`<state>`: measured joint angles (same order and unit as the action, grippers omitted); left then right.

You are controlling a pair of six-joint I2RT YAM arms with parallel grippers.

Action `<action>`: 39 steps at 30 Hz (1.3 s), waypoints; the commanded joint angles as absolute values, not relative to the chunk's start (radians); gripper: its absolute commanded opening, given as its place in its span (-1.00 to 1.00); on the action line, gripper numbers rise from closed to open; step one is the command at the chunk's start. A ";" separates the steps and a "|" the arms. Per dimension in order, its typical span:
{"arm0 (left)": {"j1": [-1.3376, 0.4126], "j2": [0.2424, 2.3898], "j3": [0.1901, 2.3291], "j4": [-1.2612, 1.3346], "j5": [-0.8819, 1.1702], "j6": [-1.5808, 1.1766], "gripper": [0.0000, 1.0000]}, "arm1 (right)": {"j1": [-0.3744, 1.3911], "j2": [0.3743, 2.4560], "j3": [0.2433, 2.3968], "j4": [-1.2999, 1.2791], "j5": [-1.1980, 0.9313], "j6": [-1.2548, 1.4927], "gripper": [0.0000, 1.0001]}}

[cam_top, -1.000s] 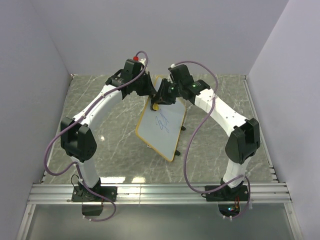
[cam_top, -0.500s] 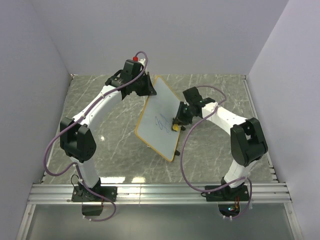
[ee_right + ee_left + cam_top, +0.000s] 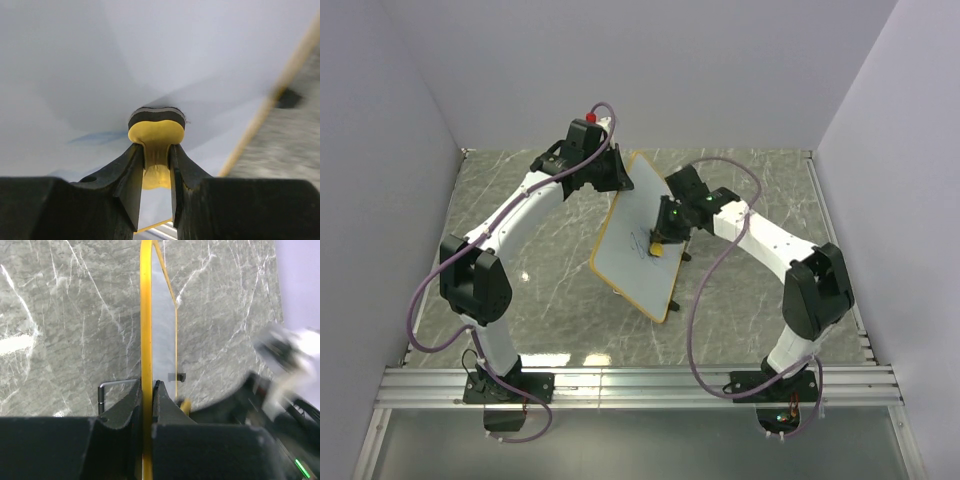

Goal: Erase the whiteboard

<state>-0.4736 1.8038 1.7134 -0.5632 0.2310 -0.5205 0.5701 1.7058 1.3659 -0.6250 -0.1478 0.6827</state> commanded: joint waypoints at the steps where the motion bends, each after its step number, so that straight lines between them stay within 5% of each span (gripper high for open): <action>1: -0.523 1.815 1.664 -0.635 0.271 -0.462 -0.99 | 0.673 1.649 1.469 -0.437 -0.276 0.696 -1.00; 9: -0.523 1.801 1.649 -0.627 0.285 -0.462 -0.99 | 0.696 1.651 1.433 -0.361 -0.264 0.716 -1.00; 22: -0.523 1.786 1.644 -0.624 0.299 -0.462 -0.99 | 0.561 1.672 1.008 -0.258 -0.193 0.724 -1.00; 39: -0.523 1.749 1.557 -0.581 0.290 -0.480 -0.99 | 0.821 1.502 1.282 -0.169 -0.299 0.706 -1.00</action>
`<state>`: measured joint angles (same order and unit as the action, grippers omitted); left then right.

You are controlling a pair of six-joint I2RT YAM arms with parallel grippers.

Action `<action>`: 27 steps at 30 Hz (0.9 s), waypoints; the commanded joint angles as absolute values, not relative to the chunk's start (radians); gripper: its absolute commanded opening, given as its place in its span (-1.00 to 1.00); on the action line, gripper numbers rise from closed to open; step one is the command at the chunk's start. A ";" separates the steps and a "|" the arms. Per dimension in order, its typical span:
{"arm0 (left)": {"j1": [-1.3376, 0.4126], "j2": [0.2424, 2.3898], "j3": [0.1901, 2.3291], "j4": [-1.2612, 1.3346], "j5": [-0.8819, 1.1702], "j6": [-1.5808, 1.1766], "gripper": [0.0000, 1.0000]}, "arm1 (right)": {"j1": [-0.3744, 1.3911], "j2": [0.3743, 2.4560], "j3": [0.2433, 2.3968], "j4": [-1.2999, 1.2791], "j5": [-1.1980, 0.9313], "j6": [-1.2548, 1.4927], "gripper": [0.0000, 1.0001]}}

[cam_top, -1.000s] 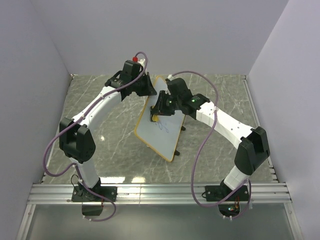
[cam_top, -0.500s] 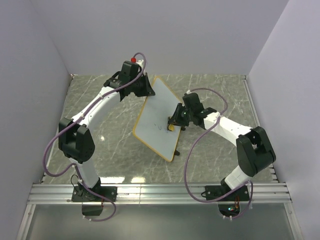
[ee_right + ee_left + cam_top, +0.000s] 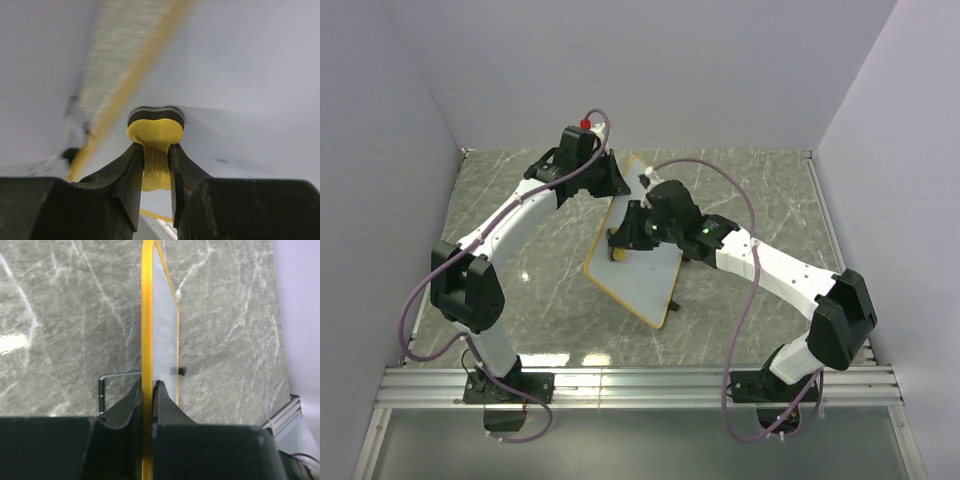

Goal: Erase the whiteboard

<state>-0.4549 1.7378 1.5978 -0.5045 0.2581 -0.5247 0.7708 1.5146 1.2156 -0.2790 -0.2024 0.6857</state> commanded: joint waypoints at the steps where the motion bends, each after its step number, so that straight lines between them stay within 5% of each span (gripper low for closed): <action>1: -0.523 1.747 1.554 -0.581 0.291 -0.482 -0.99 | 0.824 1.503 1.288 -0.176 -0.292 0.707 -1.00; 15: -0.523 1.753 1.566 -0.577 0.301 -0.485 -0.99 | 0.727 1.514 0.902 -0.126 -0.203 0.726 -1.00; 27: -0.523 1.738 1.562 -0.584 0.296 -0.479 -0.99 | 0.706 1.661 0.804 -0.213 -0.058 0.721 -1.00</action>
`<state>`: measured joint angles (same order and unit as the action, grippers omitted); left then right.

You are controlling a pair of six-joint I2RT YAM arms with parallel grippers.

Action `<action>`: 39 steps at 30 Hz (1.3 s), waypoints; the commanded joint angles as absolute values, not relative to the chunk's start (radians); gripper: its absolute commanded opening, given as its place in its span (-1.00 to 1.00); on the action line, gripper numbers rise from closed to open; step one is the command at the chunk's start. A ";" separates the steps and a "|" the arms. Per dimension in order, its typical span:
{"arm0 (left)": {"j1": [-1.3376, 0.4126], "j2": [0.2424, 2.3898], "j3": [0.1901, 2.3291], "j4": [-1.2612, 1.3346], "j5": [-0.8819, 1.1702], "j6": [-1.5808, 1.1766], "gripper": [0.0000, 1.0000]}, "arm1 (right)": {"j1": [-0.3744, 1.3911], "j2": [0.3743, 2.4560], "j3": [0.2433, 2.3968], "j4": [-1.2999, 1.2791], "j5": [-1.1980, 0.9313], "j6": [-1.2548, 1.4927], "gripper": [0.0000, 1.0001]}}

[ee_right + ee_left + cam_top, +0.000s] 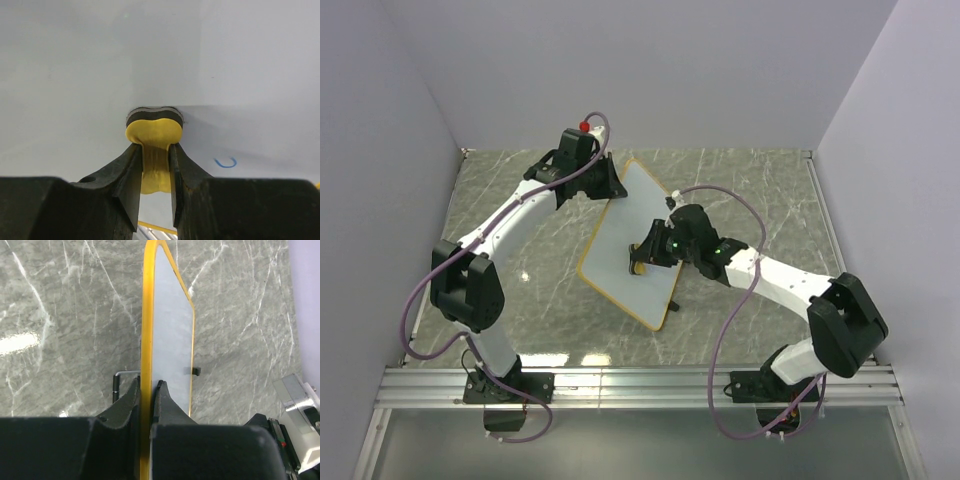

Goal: Erase the whiteboard

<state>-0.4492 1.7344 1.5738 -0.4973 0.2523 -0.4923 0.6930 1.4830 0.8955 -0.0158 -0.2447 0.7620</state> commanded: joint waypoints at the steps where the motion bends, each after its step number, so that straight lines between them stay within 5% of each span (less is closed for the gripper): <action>1: -0.523 1.738 1.563 -0.584 0.296 -0.477 -0.99 | 0.703 1.675 0.805 -0.244 -0.031 0.727 -1.00; 21: -0.523 1.759 1.592 -0.580 0.299 -0.482 -0.99 | 0.718 1.672 0.822 -0.437 0.075 0.776 -1.00; 32: -0.523 1.769 1.591 -0.586 0.259 -0.482 -0.99 | 0.735 1.335 1.012 -0.587 0.244 0.765 -1.00; 34: -0.523 1.770 1.589 -0.586 0.244 -0.488 -0.85 | 0.729 1.307 1.049 -0.638 0.293 0.767 -1.00; 35: -0.523 1.770 1.582 -0.581 0.236 -0.489 -0.80 | 0.724 1.299 1.061 -0.673 0.314 0.764 -0.94; 36: -0.523 1.767 1.580 -0.578 0.233 -0.489 -0.71 | 0.716 1.298 1.083 -0.687 0.331 0.761 -0.22; 39: -0.523 1.769 1.577 -0.581 0.224 -0.491 -0.63 | 0.669 1.279 1.100 -0.710 0.357 0.749 0.99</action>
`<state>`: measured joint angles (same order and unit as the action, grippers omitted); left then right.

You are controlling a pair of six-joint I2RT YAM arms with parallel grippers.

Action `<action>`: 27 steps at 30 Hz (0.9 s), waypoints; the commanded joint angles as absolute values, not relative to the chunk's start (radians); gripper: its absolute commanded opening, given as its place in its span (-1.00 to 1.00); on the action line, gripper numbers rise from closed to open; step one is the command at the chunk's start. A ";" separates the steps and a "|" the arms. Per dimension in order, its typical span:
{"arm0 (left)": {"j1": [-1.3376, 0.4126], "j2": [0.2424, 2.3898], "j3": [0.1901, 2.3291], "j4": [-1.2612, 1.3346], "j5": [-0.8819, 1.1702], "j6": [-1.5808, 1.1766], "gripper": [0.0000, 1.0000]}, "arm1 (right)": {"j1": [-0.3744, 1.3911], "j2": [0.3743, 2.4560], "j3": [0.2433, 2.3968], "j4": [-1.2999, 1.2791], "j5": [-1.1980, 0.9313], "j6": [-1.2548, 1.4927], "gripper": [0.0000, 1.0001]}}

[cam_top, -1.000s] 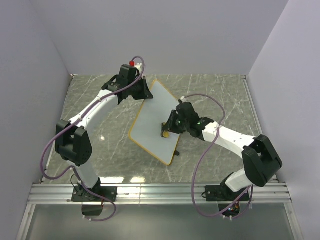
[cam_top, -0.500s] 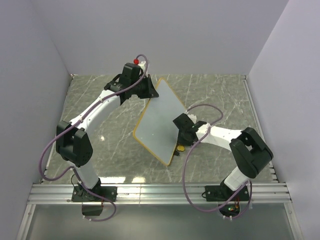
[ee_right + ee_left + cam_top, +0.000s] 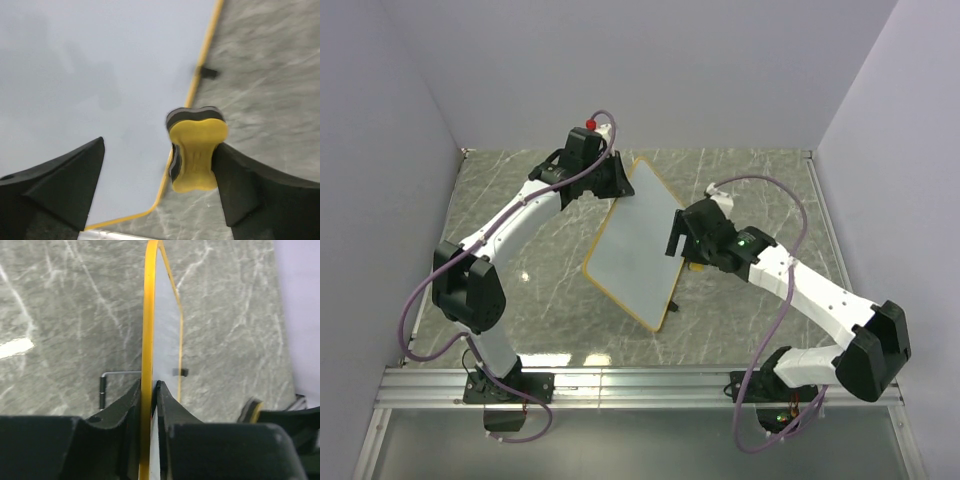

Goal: Erase the whiteboard

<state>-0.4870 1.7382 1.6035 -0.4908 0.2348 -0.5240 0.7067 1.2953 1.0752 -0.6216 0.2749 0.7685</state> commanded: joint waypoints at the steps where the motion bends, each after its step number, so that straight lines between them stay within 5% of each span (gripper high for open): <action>1: -0.522 1.767 1.578 -0.584 0.222 -0.488 -0.62 | 0.640 1.276 1.103 -0.710 0.356 0.747 0.99; 8: -0.523 1.769 1.588 -0.600 0.209 -0.486 -0.58 | 0.546 1.244 1.126 -0.776 0.419 0.749 0.99; 11: -0.523 1.764 1.585 -0.600 0.204 -0.488 -0.46 | 0.519 1.250 1.111 -0.792 0.436 0.749 0.99; 15: -0.523 1.759 1.583 -0.598 0.202 -0.494 -0.18 | 0.388 1.229 1.010 -0.700 0.169 0.752 0.99; 17: -0.523 1.758 1.582 -0.601 0.199 -0.495 -0.14 | 0.461 1.224 1.038 -0.692 0.290 0.697 0.99; 18: -0.523 1.758 1.582 -0.604 0.199 -0.495 -0.13 | 0.424 1.236 1.048 -0.677 0.175 0.689 0.99; 19: -0.523 1.759 1.580 -0.603 0.199 -0.497 -0.12 | 0.253 1.250 1.020 -0.629 -0.158 0.696 0.99; 20: -0.522 1.759 1.578 -0.603 0.198 -0.497 -0.12 | 0.211 1.268 0.997 -0.614 -0.173 0.733 0.90; 23: -0.523 1.759 1.571 -0.595 0.196 -0.505 -0.10 | 0.296 1.325 1.073 -0.739 0.156 0.634 0.91; 27: -0.523 1.749 1.563 -0.600 0.186 -0.496 0.10 | 0.290 1.352 1.092 -0.759 0.149 0.578 0.93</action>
<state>-0.4999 1.7645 1.5742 -0.5991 0.1741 -0.4908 0.2821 1.3510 1.0683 -0.7273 0.1238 0.6502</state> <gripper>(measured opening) 0.514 0.965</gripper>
